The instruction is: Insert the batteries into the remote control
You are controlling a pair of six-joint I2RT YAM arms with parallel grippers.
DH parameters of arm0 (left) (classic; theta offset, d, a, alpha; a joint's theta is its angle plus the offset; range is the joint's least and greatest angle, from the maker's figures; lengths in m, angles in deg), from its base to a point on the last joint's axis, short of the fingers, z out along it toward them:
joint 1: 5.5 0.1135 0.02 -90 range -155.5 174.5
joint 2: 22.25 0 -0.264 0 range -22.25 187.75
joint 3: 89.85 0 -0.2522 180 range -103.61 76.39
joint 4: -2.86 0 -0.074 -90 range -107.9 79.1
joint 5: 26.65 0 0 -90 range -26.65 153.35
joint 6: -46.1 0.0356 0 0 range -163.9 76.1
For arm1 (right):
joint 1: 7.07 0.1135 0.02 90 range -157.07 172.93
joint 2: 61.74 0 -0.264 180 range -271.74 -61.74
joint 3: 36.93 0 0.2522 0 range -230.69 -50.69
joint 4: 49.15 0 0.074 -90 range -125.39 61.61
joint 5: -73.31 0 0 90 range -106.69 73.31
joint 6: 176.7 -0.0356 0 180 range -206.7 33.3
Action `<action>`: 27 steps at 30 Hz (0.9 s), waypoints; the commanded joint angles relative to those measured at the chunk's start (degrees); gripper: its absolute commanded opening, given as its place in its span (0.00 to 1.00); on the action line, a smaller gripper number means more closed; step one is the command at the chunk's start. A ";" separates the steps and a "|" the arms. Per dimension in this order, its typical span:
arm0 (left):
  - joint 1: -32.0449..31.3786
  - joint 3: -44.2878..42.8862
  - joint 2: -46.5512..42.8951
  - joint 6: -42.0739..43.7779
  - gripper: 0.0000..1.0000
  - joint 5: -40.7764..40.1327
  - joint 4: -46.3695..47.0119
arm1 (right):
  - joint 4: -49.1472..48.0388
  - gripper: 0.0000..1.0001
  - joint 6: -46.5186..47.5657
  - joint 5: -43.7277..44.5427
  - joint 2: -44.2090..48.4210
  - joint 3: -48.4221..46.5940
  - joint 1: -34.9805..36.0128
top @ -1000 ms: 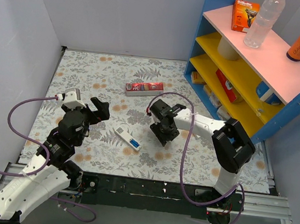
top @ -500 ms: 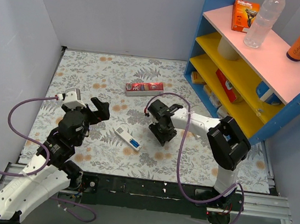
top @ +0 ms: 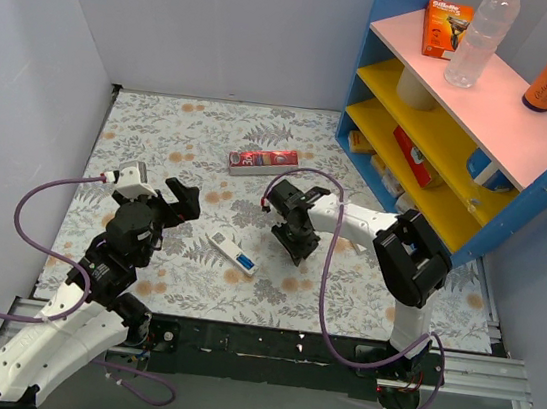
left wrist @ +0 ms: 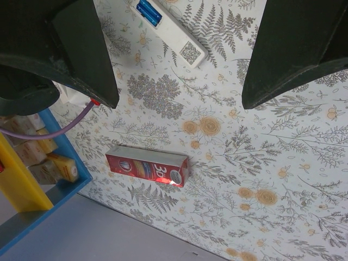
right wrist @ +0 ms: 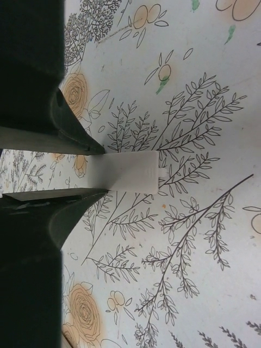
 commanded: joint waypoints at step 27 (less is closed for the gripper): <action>0.24 -0.06 -2.49 0.25 0.98 -3.00 -0.35 | 14.67 0.16 -1.94 -5.68 -9.70 -27.29 12.49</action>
